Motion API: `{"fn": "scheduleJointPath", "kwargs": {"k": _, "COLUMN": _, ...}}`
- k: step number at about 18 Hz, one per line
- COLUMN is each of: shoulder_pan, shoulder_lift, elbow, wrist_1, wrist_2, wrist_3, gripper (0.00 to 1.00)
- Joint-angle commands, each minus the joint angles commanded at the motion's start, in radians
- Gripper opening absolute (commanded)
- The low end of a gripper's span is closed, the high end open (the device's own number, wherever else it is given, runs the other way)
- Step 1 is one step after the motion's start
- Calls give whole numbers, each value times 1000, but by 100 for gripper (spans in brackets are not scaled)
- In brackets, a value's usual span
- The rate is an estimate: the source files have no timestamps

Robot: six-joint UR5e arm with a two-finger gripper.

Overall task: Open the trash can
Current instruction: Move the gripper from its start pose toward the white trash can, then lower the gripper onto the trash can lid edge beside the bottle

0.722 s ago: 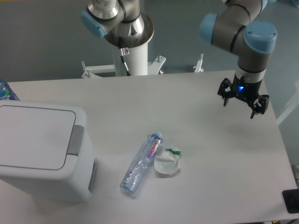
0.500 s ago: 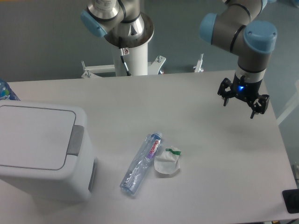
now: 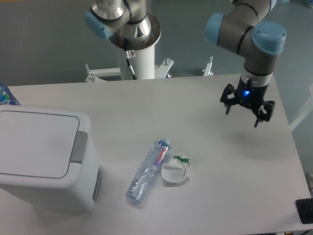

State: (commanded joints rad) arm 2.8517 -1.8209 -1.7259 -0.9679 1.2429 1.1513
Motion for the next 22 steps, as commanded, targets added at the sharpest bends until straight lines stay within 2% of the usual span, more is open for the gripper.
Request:
{"fn": "scheduleJointPath", "kwargs": {"k": 2, "shoulder_pan": -20, "shoulder_lift": 18, "elbow": 18, "wrist_1": 0, "wrist_2": -75, "wrist_3": -144, "gripper": 100}}
{"fn": "scheduleJointPath", "kwargs": {"k": 5, "shoulder_pan": -67, "shoulder_lift": 11, "elbow": 73, "wrist_1": 6, "wrist_2": -95, "wrist_3": -350, "gripper": 100}}
{"fn": "scheduleJointPath", "kwargs": {"k": 7, "shoulder_pan": -150, "shoulder_lift": 6, "elbow": 127, "wrist_1": 37, "wrist_2": -95, "wrist_3": -476, "gripper": 100}}
{"fn": "scheduleJointPath", "kwargs": {"k": 9, "shoulder_pan": -182, "shoulder_lift": 11, "elbow": 152, "wrist_1": 63, "wrist_2": -97, "wrist_3": -582, "gripper": 100}}
{"fn": "scheduleJointPath", "kwargs": {"k": 12, "shoulder_pan": -290, "shoulder_lift": 6, "elbow": 206, "wrist_1": 67, "wrist_2": -97, "wrist_3": -694, "gripper": 100}}
{"fn": "scheduleJointPath", "kwargs": {"k": 14, "shoulder_pan": -333, "shoulder_lift": 5, "elbow": 230, "wrist_1": 69, "wrist_2": -118, "wrist_3": -781, "gripper": 100}}
{"fn": "scheduleJointPath", "kwargs": {"k": 22, "shoulder_pan": -472, "shoulder_lift": 17, "elbow": 229, "wrist_1": 67, "wrist_2": -140, "wrist_3": -852, "gripper": 100}}
